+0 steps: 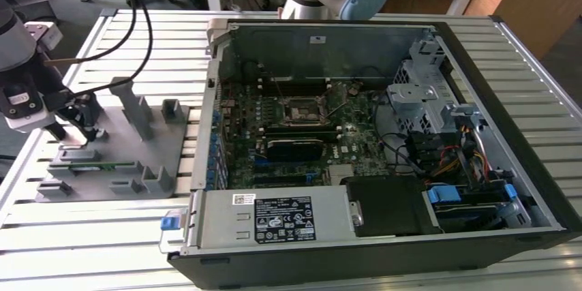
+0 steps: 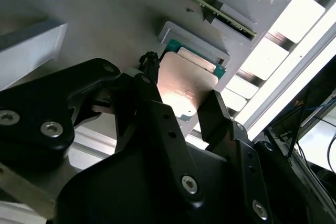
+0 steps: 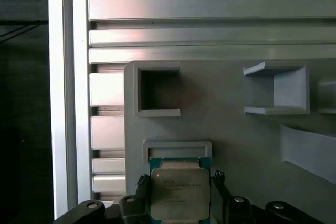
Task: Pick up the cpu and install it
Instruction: 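Pick up the cpu and move it towards the insertion slot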
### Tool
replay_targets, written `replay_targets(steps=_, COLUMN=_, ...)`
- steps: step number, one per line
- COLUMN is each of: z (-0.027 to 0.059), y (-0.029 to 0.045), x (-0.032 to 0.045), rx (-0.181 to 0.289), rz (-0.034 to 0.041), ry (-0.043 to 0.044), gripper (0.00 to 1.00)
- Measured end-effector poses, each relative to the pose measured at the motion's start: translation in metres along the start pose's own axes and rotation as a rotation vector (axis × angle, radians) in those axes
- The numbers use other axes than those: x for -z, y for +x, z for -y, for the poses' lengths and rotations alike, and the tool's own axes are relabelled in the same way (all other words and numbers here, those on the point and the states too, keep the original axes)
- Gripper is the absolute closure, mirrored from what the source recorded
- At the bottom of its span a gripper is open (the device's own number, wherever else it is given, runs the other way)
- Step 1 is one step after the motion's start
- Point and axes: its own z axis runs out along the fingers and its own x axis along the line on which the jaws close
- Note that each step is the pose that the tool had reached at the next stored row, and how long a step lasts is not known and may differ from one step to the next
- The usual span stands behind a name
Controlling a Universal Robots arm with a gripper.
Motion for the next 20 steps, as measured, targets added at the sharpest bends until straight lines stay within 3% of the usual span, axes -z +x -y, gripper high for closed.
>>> replay_targets(steps=20, z=-0.0005, y=-0.0002, x=0.0084, rx=0.000, rz=0.0001, ry=0.0001, gripper=0.46)
